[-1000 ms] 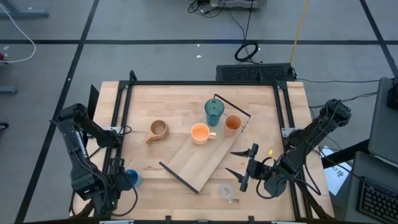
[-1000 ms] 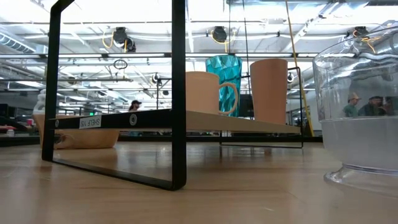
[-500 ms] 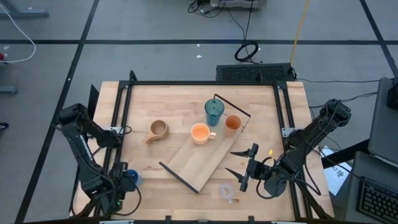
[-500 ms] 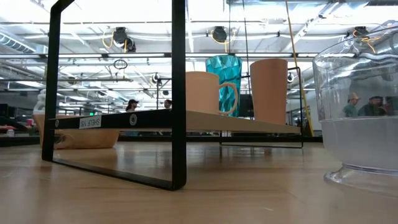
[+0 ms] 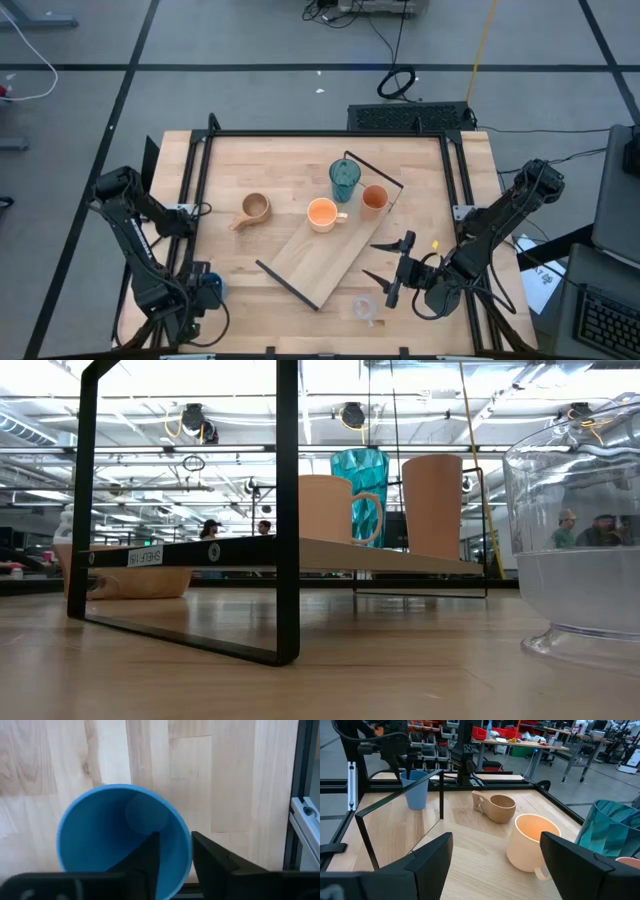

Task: Stack small to large cups/mugs on shelf
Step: Put the blue cup on the shelf

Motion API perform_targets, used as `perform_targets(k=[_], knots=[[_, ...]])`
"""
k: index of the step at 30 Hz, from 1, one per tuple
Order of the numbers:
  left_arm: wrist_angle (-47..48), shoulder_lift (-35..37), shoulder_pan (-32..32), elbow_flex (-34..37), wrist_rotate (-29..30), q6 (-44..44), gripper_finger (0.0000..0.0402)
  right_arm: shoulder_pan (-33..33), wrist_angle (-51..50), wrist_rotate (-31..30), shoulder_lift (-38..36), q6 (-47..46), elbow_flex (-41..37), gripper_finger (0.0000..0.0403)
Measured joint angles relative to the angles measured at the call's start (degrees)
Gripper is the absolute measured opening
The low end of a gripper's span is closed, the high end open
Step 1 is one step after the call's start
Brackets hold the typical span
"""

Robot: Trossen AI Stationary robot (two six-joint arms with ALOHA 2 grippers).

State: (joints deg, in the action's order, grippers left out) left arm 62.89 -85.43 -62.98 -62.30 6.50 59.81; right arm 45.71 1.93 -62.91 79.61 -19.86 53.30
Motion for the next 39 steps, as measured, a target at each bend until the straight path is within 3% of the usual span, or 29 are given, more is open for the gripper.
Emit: perform_targets(k=[10,24,39], knots=[[0.2,0.0,0.0,0.0,-0.7,-0.8,0.001,0.0,0.0,0.0,0.0,0.0,0.0,0.0293],[1.0,0.0,0.0,-0.6,-1.5,-2.8,0.001,0.0,0.0,0.0,0.0,-0.2,0.0,0.0293],[14.1,0.0,0.0,-13.6,3.3,-7.5,0.0006,0.0,0.0,0.0,0.0,-0.2,0.0,0.0293]])
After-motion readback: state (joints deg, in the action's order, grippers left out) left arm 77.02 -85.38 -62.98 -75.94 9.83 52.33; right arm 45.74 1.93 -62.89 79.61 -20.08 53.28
